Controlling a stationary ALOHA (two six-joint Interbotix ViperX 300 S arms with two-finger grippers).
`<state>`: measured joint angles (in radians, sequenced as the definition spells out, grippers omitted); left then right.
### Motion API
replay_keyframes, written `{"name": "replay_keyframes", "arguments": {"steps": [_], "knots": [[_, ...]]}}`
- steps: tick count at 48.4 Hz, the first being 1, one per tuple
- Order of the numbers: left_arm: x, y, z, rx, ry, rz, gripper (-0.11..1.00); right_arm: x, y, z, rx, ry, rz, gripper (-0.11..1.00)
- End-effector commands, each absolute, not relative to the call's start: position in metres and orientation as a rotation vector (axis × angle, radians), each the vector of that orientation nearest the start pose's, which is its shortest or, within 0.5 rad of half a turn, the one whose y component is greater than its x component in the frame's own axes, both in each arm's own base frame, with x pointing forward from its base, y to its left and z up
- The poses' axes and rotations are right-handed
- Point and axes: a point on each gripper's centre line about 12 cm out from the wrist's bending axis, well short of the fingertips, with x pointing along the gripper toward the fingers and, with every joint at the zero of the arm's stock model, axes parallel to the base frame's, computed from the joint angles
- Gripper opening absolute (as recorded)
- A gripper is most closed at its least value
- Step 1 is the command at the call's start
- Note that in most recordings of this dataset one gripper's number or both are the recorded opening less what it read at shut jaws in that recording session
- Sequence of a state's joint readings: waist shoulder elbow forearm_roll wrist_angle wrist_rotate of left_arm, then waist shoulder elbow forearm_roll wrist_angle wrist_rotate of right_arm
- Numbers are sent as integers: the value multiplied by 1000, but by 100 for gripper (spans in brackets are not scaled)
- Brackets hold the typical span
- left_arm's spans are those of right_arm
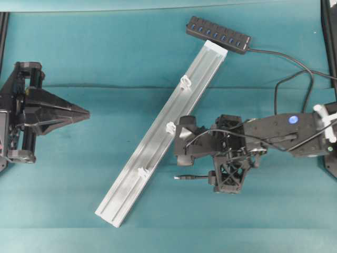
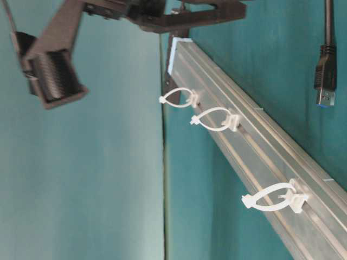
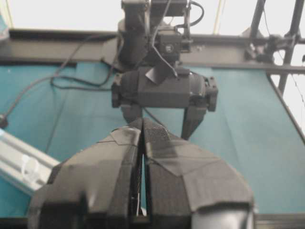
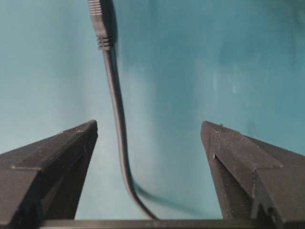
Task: Pass the USB cable through three rings with both arms.
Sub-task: 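Close the right gripper on the black cable near its USB plug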
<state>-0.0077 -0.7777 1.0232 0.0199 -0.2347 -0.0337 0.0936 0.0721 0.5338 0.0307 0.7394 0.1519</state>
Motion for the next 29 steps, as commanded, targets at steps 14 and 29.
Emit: {"name": "replay_keyframes", "arguments": {"steps": [14,29], "knots": [[238,-2,315,-8,-12,-10,-1,359,46,113,73,1346,3,87],[235,-2,318,-8,-26,-10,-1,356,59,99,57,1357,26,85]]}}
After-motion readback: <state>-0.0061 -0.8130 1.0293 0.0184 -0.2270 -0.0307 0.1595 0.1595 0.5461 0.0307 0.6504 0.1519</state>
